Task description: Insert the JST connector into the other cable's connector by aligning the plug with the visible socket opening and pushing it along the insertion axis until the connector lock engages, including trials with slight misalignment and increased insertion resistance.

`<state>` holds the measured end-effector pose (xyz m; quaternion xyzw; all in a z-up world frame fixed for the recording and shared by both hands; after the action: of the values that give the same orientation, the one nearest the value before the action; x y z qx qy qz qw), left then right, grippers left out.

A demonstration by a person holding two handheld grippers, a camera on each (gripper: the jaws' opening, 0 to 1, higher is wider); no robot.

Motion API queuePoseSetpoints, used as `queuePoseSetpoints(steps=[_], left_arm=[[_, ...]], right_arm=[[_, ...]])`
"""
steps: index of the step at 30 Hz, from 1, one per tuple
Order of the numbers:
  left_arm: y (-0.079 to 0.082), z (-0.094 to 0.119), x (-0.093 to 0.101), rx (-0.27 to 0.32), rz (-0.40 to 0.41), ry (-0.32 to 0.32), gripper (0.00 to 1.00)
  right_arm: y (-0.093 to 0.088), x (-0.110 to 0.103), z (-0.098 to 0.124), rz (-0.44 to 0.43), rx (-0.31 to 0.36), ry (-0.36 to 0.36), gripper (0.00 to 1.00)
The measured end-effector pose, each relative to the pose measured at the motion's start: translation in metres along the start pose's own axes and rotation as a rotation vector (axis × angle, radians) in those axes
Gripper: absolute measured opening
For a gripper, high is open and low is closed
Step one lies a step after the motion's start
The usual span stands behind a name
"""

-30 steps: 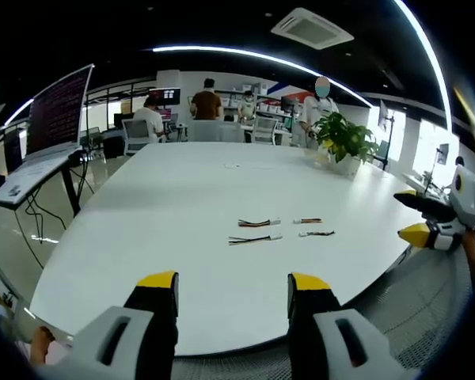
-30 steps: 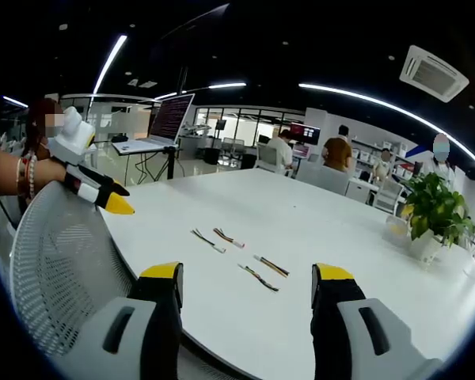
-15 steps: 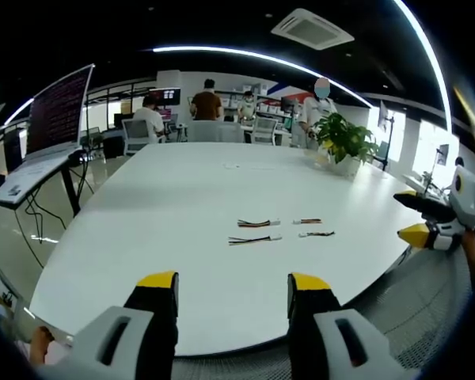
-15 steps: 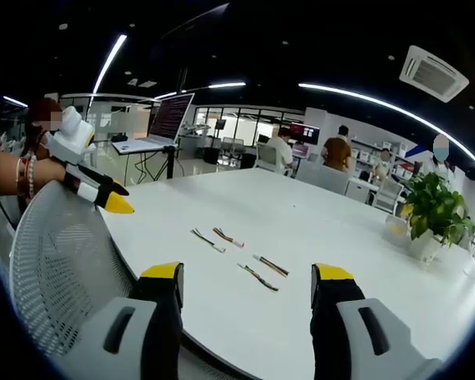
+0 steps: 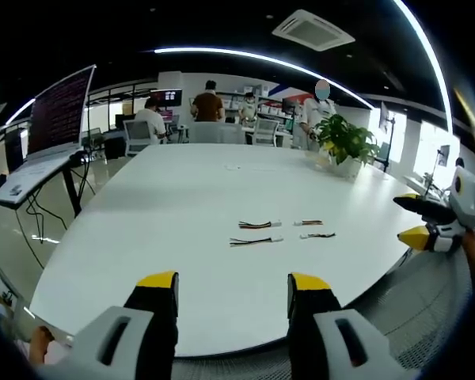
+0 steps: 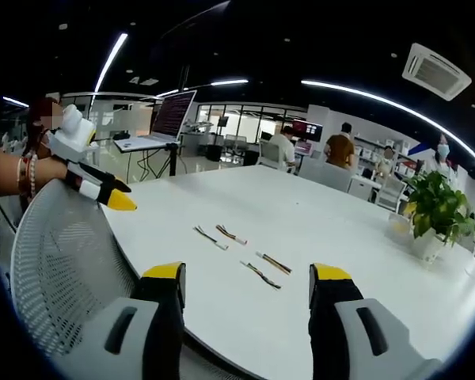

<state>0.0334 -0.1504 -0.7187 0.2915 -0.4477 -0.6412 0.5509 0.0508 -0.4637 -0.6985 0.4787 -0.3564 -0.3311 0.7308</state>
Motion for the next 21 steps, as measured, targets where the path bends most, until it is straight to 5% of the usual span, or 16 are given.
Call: queuePoseSetpoints(steps=[21], left_arm=[[-0.0004,-0.0020,-0.0033,0.005,0.006,0.006,0.51]], right_arm=[[-0.0018,-0.0006,-0.0023,-0.004,-0.024,0.013,0.62]])
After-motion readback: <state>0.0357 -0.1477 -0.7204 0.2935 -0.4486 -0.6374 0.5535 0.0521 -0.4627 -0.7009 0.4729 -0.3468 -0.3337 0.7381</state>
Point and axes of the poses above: the point that each gripper's makers call its tool centre point, and the gripper's own axes: z roughly backward along the fingers, x roughly to its right, y roughly out of its top, the point moved 9 cm from there along z, roughly backward along the fingers, and after that the axes turned 6 degrees about -y, right-handed, at the moved point
